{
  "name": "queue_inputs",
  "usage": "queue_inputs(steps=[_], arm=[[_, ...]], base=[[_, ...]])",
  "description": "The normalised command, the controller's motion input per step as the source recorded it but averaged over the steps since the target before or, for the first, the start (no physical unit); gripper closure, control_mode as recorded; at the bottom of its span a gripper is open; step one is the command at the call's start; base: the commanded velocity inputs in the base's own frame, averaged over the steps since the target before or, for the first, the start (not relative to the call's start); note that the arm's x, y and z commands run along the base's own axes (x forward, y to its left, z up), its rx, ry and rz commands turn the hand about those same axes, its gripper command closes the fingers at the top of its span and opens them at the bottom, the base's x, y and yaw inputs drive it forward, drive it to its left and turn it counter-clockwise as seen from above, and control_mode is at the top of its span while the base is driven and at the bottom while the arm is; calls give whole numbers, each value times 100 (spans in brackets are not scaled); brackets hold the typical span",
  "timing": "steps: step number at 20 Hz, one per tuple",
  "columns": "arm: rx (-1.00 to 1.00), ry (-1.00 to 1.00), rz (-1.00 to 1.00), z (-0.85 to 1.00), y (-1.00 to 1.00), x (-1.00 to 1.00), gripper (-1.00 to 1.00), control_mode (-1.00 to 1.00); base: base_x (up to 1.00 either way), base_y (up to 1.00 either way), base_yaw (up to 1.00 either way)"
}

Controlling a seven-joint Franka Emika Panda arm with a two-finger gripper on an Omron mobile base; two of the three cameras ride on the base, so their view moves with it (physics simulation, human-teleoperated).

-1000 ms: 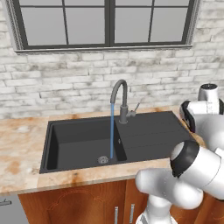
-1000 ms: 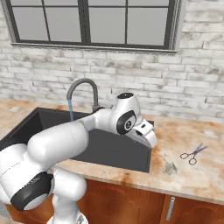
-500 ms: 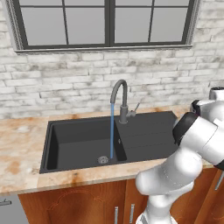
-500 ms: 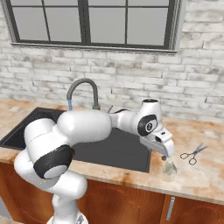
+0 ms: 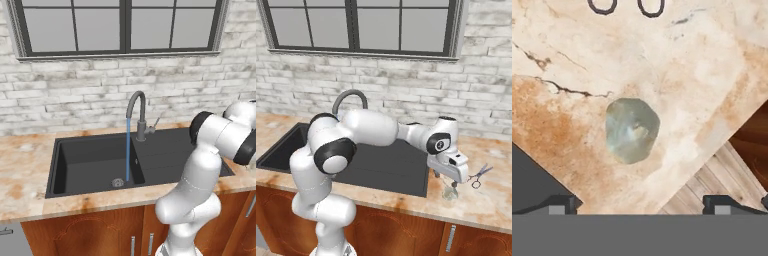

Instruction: Turn on the sink faucet. Then move the garlic from the counter to the sink. Turn off the sink. Move the vegetable from the sink to the pot next to the stove. Finally move the pot to the front right burner.

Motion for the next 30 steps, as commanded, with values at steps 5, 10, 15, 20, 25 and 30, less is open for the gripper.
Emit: queue_inputs(steps=[5,10,15,20,25,30], arm=[[0,8,5,-47,-8,36,-100,-100],[3,4,5,-29,-24,19,-100,-100],[4,0,0,-7,-26,-26,-100,-100],[2,2,0,-2,-1,-17,-100,-100],[0,7,0,-5,11,-6,-100,-100],[0,6,0,-8,19,-1,-100,-100]], base=[[0,0,0],[0,0,0],[0,0,0],[0,0,0],[0,0,0],[0,0,0]])
